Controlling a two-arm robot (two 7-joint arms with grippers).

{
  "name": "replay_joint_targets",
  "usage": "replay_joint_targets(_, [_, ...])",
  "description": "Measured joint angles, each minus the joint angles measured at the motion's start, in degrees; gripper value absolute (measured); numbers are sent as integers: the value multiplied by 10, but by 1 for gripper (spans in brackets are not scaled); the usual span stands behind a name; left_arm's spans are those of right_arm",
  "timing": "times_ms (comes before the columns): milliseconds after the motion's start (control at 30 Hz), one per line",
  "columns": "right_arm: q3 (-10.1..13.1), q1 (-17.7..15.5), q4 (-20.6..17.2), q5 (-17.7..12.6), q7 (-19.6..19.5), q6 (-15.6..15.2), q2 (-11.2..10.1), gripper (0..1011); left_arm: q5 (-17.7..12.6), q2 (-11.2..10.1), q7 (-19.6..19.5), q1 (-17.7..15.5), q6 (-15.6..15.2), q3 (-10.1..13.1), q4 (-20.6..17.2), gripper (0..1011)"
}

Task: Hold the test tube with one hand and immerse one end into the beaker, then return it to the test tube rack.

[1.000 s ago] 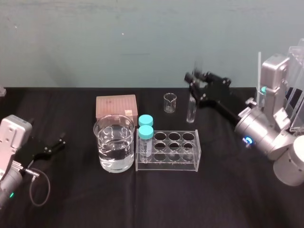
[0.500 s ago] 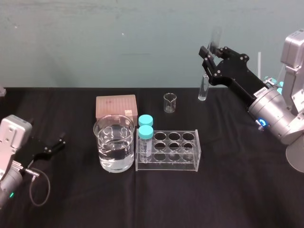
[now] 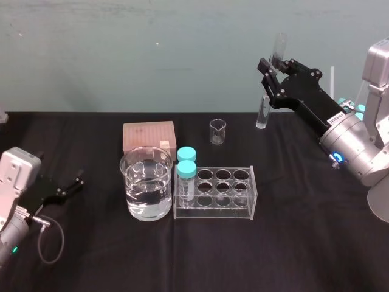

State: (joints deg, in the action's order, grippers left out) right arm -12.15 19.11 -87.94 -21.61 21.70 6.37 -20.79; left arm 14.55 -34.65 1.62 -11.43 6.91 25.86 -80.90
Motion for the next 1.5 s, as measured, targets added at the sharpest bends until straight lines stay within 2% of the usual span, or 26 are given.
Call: replay_joint_targets(1500, [-1,-2,11,2,-1,-1,8,226,0,0,0,0,0,0,0,1000])
